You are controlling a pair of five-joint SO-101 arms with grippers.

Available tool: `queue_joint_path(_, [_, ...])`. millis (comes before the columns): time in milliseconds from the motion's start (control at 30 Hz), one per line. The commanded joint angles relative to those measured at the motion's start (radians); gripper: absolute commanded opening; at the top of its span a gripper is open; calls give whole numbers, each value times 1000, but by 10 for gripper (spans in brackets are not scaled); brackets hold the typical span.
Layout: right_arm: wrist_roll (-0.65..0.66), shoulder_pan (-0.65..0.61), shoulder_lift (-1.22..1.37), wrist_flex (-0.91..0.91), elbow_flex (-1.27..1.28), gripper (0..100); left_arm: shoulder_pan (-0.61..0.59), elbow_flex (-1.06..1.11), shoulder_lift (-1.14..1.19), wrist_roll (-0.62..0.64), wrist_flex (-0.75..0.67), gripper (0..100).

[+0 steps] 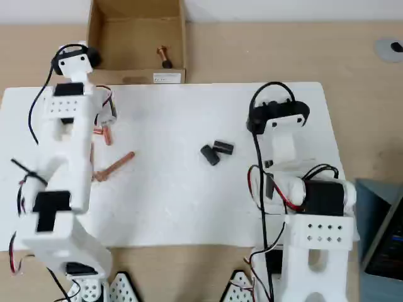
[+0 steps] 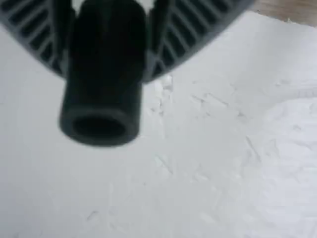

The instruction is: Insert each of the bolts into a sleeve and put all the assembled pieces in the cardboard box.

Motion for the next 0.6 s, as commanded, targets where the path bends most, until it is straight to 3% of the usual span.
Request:
queue_joint_path(0, [-5, 12, -19, -25, -1, 10, -26, -186, 62, -5, 55, 78])
queue_joint_path(300, [-3, 12, -15, -25, -1, 10, -31, -371, 228, -8, 120, 78])
queue_joint_path(567, [-3, 12, -15, -25, -1, 10, -23, -397, 282, -6, 115, 79])
